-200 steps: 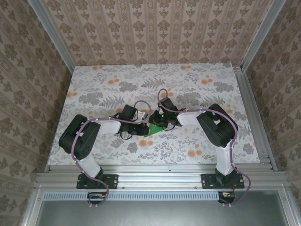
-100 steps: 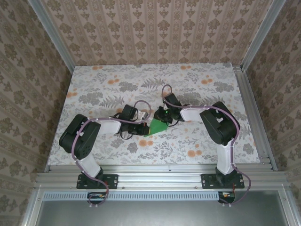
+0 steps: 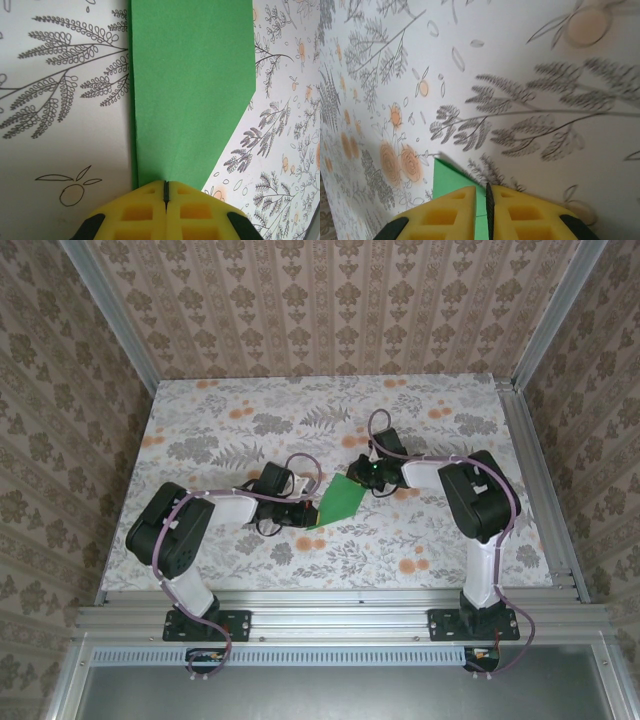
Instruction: Fold a paper plane with a square sheet of paper (pick it up from the middle)
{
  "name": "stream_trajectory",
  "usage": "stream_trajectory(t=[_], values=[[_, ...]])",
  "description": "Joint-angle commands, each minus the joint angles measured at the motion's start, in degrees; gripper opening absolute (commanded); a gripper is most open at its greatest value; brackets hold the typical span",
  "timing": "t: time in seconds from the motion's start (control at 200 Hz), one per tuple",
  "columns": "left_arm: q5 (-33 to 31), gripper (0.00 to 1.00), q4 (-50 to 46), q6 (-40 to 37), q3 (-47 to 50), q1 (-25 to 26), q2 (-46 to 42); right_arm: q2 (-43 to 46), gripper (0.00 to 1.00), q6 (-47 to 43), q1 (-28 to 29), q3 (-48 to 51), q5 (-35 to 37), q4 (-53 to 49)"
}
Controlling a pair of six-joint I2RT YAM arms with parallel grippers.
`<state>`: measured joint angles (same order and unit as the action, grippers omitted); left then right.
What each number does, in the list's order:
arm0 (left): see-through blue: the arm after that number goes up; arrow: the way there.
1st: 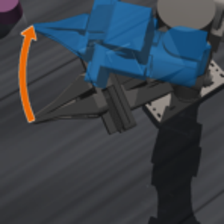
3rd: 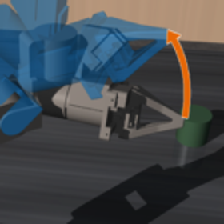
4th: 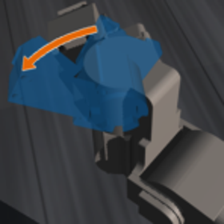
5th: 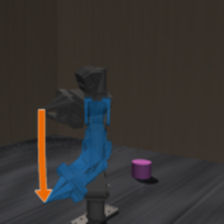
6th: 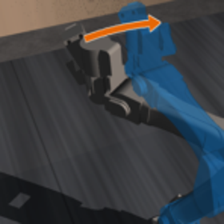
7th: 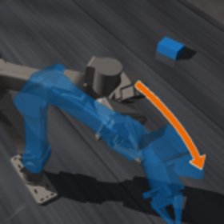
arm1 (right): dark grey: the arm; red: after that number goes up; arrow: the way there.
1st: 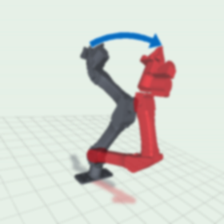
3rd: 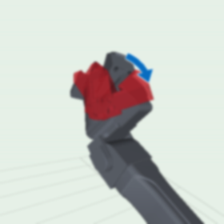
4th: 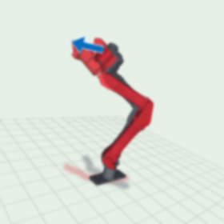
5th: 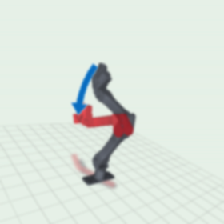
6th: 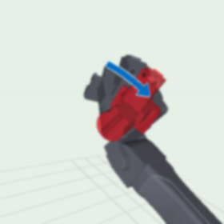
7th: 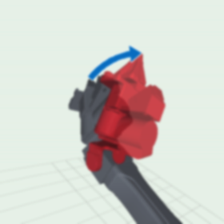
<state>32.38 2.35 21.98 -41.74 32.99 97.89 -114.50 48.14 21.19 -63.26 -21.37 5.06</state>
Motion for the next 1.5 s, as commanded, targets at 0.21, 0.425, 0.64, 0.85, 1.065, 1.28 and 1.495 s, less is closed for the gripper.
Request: stream_trajectory(t=[0.21,0.425,0.64,0.85,1.065,1.28,1.495], values=[[-3.86,0.04,-12.19,-2.1,1.76,-0.12,3.1,4.86,0.19,-4.9,-3.58,2.56,4.33,-2.68],[-3.65,0.04,-12.25,-2.29,1.41,-0.12,3.25,12.95,0.19,-1.8,-0.08,6.01,2.22,-0.91],[-3.14,0.04,-11.53,-2.03,1.34,-0.03,3.3,10.26,0.19,7.4,8.7,7.48,-0.25,8.73],[-2.68,0.04,-11.06,-1.69,1.63,0.05,2.41,1.84,0.18,11.98,12.72,5.15,-1.28,13.97],[-2.42,0.04,-10.24,-1.28,2.7,0.11,1.51,-1.21,0.18,8.83,12.54,4.08,2.44,9.5],[-2.95,0.04,-11.45,-0.7,3.57,1.05,-1.12,-1.67,0.17,5.5,11.62,2.98,7.4,0.15],[-4.94,0.04,-13.6,0.1,5.46,2.9,-4.37,-3.58,0.16,5.56,11.07,4.1,7.23,0.98]])
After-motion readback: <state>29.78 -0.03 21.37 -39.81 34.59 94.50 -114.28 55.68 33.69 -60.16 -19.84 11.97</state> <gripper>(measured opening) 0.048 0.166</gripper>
